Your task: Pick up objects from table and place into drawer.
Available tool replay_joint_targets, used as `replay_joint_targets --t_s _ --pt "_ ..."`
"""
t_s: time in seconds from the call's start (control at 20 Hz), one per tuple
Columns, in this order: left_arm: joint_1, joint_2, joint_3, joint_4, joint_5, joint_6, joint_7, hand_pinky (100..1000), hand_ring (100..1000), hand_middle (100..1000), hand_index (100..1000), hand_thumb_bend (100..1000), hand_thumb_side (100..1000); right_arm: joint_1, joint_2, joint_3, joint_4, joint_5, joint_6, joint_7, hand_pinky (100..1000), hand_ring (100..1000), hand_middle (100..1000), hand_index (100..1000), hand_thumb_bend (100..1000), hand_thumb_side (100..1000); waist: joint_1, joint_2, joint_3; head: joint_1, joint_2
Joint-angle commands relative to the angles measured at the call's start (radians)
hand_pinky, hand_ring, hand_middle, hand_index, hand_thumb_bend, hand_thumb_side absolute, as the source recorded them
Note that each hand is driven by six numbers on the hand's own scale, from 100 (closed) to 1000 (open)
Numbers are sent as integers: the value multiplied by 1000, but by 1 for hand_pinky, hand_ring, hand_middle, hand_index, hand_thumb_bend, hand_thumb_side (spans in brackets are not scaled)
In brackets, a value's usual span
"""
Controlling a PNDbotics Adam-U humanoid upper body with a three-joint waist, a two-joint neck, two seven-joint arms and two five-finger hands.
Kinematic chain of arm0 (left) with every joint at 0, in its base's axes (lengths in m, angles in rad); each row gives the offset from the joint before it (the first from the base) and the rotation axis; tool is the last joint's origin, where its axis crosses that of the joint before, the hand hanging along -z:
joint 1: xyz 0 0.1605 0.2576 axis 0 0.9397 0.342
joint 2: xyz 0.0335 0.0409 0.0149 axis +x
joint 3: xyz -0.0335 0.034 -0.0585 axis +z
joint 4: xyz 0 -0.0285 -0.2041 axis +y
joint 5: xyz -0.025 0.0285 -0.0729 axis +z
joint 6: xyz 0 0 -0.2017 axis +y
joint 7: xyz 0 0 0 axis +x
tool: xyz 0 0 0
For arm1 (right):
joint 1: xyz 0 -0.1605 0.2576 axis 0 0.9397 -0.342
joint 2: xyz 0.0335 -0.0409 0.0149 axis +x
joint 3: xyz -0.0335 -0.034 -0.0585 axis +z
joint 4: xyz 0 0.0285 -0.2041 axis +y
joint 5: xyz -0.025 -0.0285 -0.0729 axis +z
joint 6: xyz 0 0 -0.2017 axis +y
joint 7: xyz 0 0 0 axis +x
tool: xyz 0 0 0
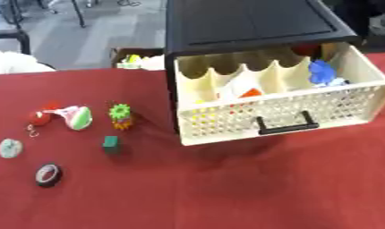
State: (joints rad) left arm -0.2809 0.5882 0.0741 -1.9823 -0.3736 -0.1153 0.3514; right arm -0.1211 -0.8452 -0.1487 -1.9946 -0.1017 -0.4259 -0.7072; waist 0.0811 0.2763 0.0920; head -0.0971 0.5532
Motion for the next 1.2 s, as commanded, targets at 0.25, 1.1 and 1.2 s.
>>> replay_joint_targets --t_s 0.25,1.1,1.2 --pt "18 253 -21 -18 -124 77 -174 469 507 734 922 100 666 6 -34 -18 -5 -4 -32 -15 390 511 521 799 100 1000 0 -27 -3 11 17" --pt "-39 501 -141 -18 -194 57 -570 556 571 753 1000 100 686 1 -39 -14 -5 -8 -49 -4 395 511 514 794 100 1000 8 -33 -17 23 69" --pt "-47 515 -161 -17 -185 60 -601 560 574 752 1000 100 729 1 -36 -15 -5 -6 -50 -4 394 510 512 794 100 1000 9 -30 -20 26 62"
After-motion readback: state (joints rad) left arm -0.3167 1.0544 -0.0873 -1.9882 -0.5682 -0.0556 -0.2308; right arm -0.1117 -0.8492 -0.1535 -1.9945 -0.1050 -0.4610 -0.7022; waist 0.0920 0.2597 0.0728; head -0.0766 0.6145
